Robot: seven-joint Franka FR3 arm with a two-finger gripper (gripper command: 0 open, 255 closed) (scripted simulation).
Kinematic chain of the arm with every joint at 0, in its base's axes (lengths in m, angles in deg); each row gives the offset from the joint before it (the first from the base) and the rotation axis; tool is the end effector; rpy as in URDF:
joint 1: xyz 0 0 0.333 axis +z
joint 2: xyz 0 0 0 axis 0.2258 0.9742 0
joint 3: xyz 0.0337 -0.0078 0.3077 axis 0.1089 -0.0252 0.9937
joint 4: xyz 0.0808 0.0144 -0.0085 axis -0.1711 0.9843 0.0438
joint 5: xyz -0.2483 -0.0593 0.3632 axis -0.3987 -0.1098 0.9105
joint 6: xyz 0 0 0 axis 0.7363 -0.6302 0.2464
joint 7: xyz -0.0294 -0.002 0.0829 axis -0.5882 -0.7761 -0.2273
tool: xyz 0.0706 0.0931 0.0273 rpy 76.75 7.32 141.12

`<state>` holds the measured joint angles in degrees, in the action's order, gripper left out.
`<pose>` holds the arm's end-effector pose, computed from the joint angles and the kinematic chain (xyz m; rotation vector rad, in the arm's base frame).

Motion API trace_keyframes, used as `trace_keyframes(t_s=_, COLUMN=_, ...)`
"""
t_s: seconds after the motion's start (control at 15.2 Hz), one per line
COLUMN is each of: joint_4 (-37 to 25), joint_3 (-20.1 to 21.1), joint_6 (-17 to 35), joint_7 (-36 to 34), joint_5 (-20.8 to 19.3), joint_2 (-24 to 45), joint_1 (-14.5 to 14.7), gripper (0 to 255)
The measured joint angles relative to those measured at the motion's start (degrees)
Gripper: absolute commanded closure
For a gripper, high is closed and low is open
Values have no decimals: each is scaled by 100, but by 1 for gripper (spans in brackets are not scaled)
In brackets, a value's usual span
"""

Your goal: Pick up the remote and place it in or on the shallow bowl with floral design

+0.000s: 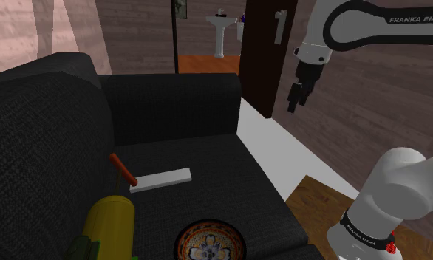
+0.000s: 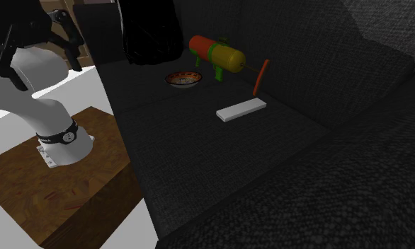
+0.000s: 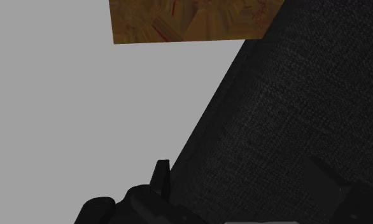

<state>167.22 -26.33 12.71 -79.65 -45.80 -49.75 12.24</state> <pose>0.3801 -0.0360 0.5528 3.1231 0.0064 0.0672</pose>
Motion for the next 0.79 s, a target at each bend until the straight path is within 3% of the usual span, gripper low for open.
trace_keyframes(t_s=0.13, joint_4=-13, joint_3=15, joint_6=57, joint_7=16, joint_5=12, joint_2=75, joint_1=30, gripper=0)
trace_keyframes(t_s=0.79, joint_4=-585, joint_3=433, joint_6=1073, joint_7=238, joint_5=263, joint_2=1788, joint_1=605, gripper=0)
